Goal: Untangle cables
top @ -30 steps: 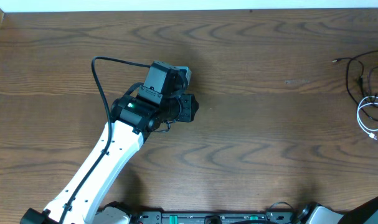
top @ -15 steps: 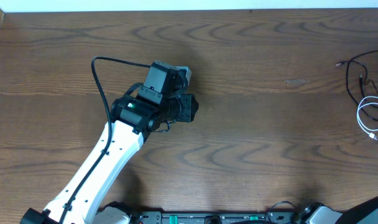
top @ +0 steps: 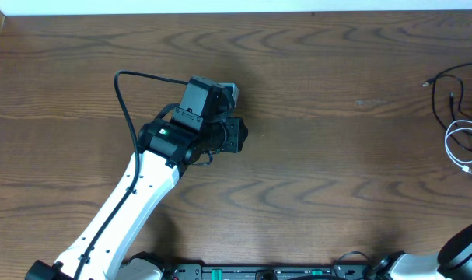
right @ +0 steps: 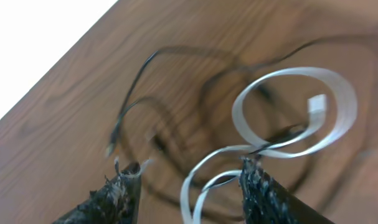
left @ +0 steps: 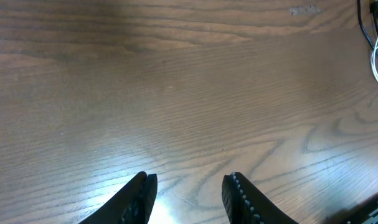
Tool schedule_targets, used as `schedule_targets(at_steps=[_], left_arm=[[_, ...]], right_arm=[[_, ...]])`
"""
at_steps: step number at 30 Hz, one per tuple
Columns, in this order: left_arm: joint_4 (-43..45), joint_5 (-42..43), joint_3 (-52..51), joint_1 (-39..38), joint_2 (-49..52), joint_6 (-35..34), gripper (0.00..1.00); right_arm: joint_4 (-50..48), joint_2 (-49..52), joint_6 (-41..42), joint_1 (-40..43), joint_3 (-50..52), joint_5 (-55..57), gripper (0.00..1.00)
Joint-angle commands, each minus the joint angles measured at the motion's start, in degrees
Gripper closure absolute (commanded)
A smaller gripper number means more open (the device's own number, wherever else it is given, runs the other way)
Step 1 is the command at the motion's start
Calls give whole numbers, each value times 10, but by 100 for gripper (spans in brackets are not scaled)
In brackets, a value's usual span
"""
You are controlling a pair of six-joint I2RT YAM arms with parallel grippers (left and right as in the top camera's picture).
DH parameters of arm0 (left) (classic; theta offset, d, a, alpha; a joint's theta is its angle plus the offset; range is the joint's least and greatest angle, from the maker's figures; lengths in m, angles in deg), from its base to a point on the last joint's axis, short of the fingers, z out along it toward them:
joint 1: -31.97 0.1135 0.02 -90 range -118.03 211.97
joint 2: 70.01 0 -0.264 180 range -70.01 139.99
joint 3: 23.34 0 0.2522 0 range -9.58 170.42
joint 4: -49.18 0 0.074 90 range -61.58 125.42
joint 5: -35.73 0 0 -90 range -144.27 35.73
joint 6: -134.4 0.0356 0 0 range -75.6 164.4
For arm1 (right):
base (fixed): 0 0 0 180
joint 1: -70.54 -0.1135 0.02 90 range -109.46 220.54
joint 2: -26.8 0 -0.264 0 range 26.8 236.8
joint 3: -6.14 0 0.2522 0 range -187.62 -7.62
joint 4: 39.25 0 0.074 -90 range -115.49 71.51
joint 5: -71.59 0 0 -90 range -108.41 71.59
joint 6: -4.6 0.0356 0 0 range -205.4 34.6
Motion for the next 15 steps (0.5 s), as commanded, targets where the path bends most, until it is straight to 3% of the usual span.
schedule_targets(at_steps=[1, 7, 15], left_arm=[[-1, -9, 12, 2, -7, 10, 60], [0, -62, 12, 2, 2, 10, 56], [4, -111, 12, 3, 53, 10, 55]], right_arm=[[4, 32, 4, -20, -5, -135, 46], [2, 79, -6, -83, -5, -219, 43], [25, 94, -96, -234, -5, -158, 43]])
